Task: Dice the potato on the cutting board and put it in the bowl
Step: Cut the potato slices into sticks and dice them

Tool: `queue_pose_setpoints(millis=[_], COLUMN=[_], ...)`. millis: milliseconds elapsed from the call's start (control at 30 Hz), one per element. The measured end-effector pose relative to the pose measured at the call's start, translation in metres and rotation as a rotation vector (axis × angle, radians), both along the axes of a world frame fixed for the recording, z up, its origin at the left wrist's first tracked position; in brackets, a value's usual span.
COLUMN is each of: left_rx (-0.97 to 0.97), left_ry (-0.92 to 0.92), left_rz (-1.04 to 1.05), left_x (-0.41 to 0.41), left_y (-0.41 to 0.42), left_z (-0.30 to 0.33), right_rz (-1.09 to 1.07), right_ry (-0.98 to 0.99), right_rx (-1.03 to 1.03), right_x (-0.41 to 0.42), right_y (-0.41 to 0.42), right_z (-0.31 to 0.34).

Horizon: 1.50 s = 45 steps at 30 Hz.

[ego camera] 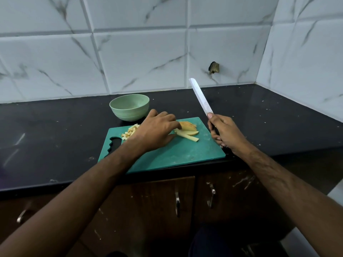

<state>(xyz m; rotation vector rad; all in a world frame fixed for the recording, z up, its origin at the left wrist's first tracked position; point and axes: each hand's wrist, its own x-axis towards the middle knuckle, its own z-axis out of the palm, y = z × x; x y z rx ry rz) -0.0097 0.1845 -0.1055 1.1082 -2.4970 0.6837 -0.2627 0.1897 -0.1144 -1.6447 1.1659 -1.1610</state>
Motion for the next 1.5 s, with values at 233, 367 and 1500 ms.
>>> queue_pose_setpoints(millis=[233,367,1500], left_rx=[-0.024,0.048,0.208], left_ry=[0.043,0.110,0.165], left_rz=[0.024,-0.008,-0.206], left_x=[0.004,0.017,0.046], left_y=[0.002,0.010,0.041], left_z=[-0.002,-0.005,-0.016], right_rz=[0.015,0.019,0.086], right_ry=[0.002,0.004,0.465], right_rx=[0.003,0.005,0.143], right_x=[-0.002,-0.002,-0.003], right_y=[0.001,0.000,0.027], right_z=[0.002,0.000,0.023])
